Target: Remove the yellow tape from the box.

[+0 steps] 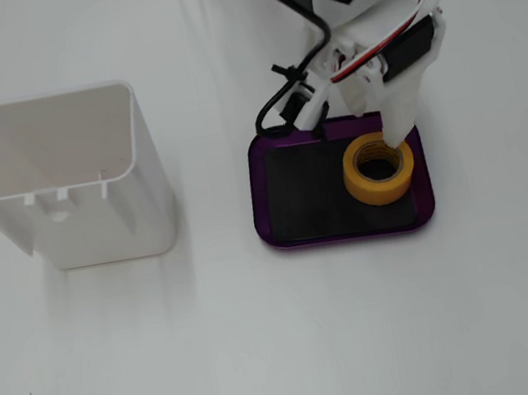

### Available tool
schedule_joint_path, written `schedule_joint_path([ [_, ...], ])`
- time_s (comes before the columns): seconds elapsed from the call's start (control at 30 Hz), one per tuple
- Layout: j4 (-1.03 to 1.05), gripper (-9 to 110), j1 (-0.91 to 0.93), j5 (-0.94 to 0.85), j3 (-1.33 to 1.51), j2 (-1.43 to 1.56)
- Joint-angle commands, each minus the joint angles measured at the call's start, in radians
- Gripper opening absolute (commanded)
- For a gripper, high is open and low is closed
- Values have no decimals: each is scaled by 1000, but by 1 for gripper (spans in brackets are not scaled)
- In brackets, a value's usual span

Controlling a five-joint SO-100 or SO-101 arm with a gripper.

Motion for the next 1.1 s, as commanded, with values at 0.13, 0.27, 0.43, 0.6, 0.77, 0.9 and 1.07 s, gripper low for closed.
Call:
schedule_joint_path([
  [0.13,-14,13,75,-11,-40,9],
  [0.27,-35,13,95,-11,-28,9],
  [0.43,-57,13,94,-9,-9,8],
  [0.6,-57,13,83,-2,0,9],
  [0.77,-57,13,83,-2,0,9],
  [0.9,-57,13,83,-2,2,9],
  [1.07,-51,13,80,0,3,9],
])
